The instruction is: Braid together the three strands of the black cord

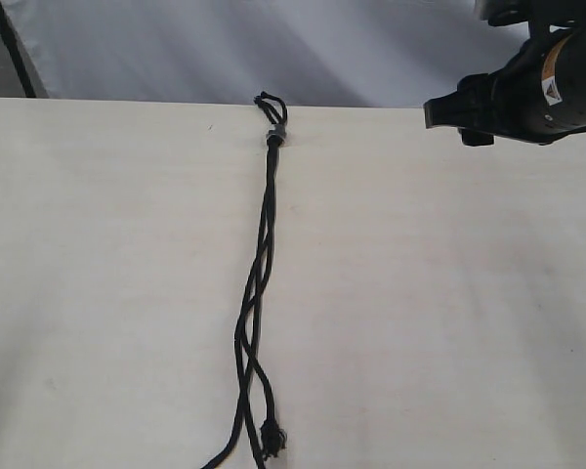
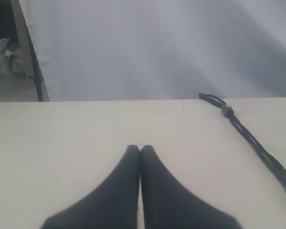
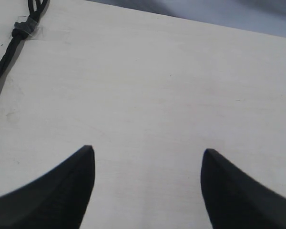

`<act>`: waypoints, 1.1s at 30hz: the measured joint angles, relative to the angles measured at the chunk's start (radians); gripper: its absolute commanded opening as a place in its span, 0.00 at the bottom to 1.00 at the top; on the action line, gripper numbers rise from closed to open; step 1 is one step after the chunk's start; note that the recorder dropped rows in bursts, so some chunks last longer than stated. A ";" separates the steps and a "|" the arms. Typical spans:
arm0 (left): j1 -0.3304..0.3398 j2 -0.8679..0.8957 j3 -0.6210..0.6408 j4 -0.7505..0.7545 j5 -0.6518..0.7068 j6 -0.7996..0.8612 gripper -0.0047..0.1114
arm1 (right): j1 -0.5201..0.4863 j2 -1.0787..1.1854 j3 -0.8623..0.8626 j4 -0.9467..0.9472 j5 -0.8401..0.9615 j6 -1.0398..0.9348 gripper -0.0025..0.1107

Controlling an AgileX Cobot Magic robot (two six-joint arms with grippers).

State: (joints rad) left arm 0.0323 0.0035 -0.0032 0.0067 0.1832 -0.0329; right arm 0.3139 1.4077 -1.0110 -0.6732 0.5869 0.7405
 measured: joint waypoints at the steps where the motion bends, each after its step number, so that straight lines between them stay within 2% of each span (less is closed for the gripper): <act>1: 0.000 0.000 0.000 0.000 0.006 0.000 0.04 | 0.000 0.000 0.000 0.000 0.000 0.000 0.56; 15: 0.000 0.000 0.000 0.000 0.014 0.000 0.04 | 0.000 0.000 0.000 0.000 -0.008 0.001 0.56; 18: 0.000 0.000 0.000 0.000 0.017 0.000 0.04 | 0.003 -0.020 0.009 -0.029 -0.057 0.103 0.56; 26: 0.000 0.000 0.000 0.000 0.023 0.002 0.04 | 0.156 -0.328 0.303 -0.085 -0.091 0.266 0.56; 33: 0.000 0.000 0.000 0.000 0.023 0.002 0.04 | 0.208 -0.591 0.526 -0.076 -0.225 0.270 0.56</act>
State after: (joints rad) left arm 0.0323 0.0035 -0.0032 0.0067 0.2058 -0.0313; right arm 0.5215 0.8165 -0.4848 -0.7492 0.3622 1.0106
